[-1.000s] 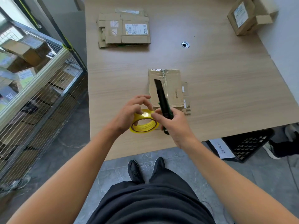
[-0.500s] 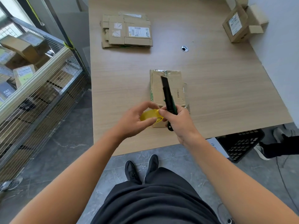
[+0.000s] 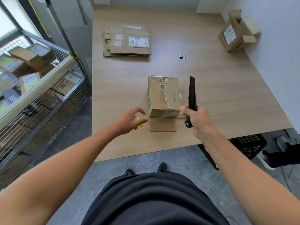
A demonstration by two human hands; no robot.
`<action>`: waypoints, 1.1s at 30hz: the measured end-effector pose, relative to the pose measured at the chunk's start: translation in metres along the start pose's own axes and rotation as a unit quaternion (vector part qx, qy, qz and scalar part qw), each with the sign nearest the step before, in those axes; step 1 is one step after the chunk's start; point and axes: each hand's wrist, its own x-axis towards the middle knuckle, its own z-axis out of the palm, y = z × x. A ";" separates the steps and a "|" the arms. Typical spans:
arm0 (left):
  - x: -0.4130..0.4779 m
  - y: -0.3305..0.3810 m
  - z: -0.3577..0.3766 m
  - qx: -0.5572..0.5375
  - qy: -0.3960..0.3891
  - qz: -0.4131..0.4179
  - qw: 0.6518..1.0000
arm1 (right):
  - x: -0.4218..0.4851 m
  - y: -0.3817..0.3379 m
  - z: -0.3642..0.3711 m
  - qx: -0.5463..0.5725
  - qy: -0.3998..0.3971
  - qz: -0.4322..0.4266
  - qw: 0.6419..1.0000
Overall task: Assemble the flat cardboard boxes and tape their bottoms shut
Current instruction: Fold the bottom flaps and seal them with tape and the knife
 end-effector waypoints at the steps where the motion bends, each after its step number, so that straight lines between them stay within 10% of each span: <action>1: 0.006 -0.003 -0.003 -0.012 -0.016 0.007 1.000 | 0.005 0.007 -0.006 0.004 0.009 0.007 1.000; 23: 0.109 -0.005 -0.002 0.268 0.027 -0.041 0.962 | 0.114 0.098 -0.019 0.037 -0.001 0.070 0.997; 33: 0.113 -0.021 0.024 0.317 0.184 0.079 0.927 | 0.147 0.123 -0.029 -0.145 0.008 -0.202 0.969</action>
